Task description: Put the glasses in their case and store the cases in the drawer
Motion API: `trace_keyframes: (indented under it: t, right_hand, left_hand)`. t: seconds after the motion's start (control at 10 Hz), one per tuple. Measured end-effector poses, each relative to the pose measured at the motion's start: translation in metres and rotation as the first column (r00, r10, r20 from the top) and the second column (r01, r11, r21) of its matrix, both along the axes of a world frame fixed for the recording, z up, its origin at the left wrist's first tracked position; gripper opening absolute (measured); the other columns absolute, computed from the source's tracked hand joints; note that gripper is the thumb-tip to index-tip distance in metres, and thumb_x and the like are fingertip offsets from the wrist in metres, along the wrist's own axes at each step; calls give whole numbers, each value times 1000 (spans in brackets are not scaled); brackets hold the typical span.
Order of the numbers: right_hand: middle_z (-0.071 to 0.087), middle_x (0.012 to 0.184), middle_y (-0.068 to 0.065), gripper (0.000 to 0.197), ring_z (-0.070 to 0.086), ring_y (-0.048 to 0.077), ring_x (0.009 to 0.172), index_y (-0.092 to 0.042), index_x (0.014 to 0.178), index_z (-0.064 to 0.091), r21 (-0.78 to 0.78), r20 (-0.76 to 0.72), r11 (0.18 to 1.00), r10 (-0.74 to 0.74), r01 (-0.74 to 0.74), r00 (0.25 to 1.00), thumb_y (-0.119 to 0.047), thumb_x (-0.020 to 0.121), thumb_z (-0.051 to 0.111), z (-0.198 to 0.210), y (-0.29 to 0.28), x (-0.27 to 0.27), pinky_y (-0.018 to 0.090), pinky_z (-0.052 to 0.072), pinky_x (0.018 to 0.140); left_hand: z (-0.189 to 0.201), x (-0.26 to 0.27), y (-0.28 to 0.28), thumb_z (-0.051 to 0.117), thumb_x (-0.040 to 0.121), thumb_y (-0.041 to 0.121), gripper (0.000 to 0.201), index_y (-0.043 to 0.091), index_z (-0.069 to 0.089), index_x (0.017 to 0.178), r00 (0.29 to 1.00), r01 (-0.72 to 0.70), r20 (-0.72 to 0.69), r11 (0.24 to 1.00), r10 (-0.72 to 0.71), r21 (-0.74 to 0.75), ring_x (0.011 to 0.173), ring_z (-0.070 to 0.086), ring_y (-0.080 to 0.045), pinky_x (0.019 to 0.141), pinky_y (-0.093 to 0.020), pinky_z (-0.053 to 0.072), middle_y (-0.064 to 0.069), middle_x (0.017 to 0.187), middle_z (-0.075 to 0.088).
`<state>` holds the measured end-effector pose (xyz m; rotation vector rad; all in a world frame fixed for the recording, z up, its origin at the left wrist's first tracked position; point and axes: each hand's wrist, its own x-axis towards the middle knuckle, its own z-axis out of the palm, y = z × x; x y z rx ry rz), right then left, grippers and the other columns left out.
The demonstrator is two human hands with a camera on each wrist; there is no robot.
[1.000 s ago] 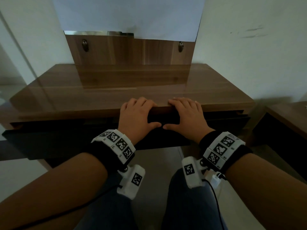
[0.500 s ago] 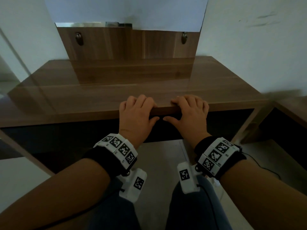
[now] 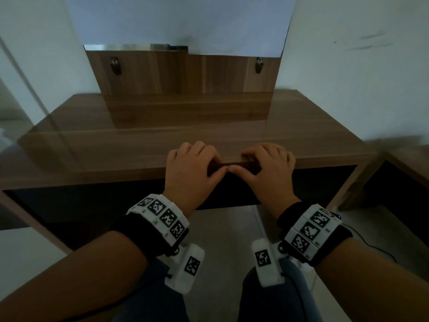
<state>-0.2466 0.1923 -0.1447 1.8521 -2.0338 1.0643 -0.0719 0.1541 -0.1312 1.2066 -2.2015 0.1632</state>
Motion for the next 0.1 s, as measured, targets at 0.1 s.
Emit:
trace_keyframes:
  t: [0.1]
  right_hand:
    - [53,94,-11,38,51,15,98,-33,88,57,-46,200,997,78,-70,977,-64,83,38,26,-9,0,34,26,95]
  left_hand:
    - [29,-3,-10,48,84,57,28,32,58,82,991,58,-124,993,-45,104,83,56,-14,79,-37,45,14,83,57]
